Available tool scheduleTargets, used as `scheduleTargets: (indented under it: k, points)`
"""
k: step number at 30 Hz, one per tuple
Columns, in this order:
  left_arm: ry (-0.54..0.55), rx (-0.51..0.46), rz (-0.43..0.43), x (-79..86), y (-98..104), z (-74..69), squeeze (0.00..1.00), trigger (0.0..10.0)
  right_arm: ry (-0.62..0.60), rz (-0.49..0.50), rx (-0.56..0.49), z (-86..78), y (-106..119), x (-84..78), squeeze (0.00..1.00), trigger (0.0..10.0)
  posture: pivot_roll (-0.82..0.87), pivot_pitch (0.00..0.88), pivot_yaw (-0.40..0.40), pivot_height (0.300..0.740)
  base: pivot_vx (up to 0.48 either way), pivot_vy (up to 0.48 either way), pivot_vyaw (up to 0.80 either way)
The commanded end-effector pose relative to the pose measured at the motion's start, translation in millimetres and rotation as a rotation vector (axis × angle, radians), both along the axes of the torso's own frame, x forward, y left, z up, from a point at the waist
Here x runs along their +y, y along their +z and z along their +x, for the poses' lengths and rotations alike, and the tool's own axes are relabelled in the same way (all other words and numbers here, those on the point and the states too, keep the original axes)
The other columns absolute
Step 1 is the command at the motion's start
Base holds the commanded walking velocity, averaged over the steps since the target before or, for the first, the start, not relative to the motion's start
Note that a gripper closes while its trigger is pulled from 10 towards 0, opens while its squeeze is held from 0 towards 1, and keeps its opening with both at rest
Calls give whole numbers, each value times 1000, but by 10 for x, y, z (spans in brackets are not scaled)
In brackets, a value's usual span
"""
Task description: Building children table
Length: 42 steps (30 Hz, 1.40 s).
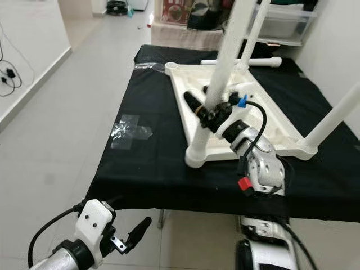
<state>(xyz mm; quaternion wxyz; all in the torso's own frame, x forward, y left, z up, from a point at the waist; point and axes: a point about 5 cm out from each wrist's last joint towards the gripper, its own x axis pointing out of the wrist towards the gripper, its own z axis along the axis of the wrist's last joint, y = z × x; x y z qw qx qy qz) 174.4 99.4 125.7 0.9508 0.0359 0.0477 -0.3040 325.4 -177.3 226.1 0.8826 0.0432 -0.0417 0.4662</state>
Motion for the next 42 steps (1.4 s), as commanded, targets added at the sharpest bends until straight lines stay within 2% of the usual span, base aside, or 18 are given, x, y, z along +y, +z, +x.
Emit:
scheduleTargets:
  k: [1, 8, 9, 12, 15, 18, 22, 25, 28, 29, 30, 32, 37, 38, 39, 40, 41, 42]
  points:
    - [6, 11, -2, -6, -23, -10, 0, 10000, 384, -72, 105, -161, -245, 342, 0, 10000, 140, 92, -114, 740, 0, 0, 0]
    - [7, 12, -2, -5, -24, -20, 0, 10000, 443, -92, 99, -123, -248, 427, 0, 10000, 148, 93, -113, 740, 0, 0, 0]
    - [7, 13, -3, -6, -23, -28, 0, 10000, 313, -100, 66, 29, -232, 506, 0, 0, 150, 92, -118, 740, 0, 0, 0]
    - [7, 13, -4, -6, -23, -30, 0, 10000, 240, -103, 51, 92, -228, 529, 0, 0, 150, 92, -118, 740, 0, 0, 0]
    - [6, 16, -6, -9, -27, -37, 0, 10000, -40, -86, -2, 204, -231, 486, 0, 0, 147, 86, -119, 740, 0, 0, 0]
    - [3, 19, -8, -8, -33, -40, 0, 10000, -261, -46, 28, 220, -274, 358, 0, 0, 139, 79, -113, 740, 0, 0, 0]
    - [-1, 20, -8, -8, -36, -41, 0, 10000, -417, -26, 23, 213, -279, 271, 0, 0, 137, 77, -109, 740, 0, 0, 0]
    - [-5, 22, -6, 0, -44, -38, 0, 10000, -782, -18, 9, 168, -283, 97, 0, 0, 135, 75, -109, 740, 0, 0, 0]
    - [-6, 22, -6, 1, -44, -35, 0, 10000, -879, -21, 8, 142, -283, 55, 0, 0, 134, 76, -110, 740, 0, 0, 0]
    - [-7, 21, -5, 2, -43, -32, 0, 10000, -1024, -20, 22, 74, -308, 38, 0, 0, 135, 79, -108, 740, 0, 0, 0]
    - [-7, 21, -5, 2, -43, -32, 0, 10000, -1024, -20, 22, 74, -308, 38, 0, 0, 135, 79, -108, 740, 0, 0, 0]
    - [-6, 20, -4, 2, -41, -28, 0, 10000, -1217, 0, 73, -41, -361, 70, 0, 0, 139, 82, -108, 740, 0, 0, 0]
    - [-6, 19, -1, 3, -38, -30, 0, 10000, -1297, 28, 131, -117, -399, 217, 0, 0, 141, 81, -107, 740, 0, 0, 0]
    - [-6, 19, 0, 4, -37, -29, 0, 10000, -1223, 101, 153, -108, -369, 454, 0, 471, 142, 84, -107, 740, 0, 0, 0]
    - [-6, 19, 0, 4, -37, -29, 0, 10000, -1223, 101, 153, -108, -369, 454, 0, 471, 142, 84, -107, 740, 0, 0, 0]
    - [-6, 19, 0, 4, -37, -28, 0, 10000, -1174, 125, 128, -101, -329, 531, 0, 10000, 142, 84, -107, 740, 0, 0, 0]
    - [-7, 19, 0, 4, -37, -27, 0, 10000, -1148, 136, 109, -101, -301, 572, 706, 10000, 142, 84, -107, 740, 0, 0, 0]
    - [-7, 19, 0, 4, -37, -27, 0, 10000, -1148, 136, 109, -101, -301, 572, 706, 10000, 142, 84, -107, 740, 0, 0, 0]
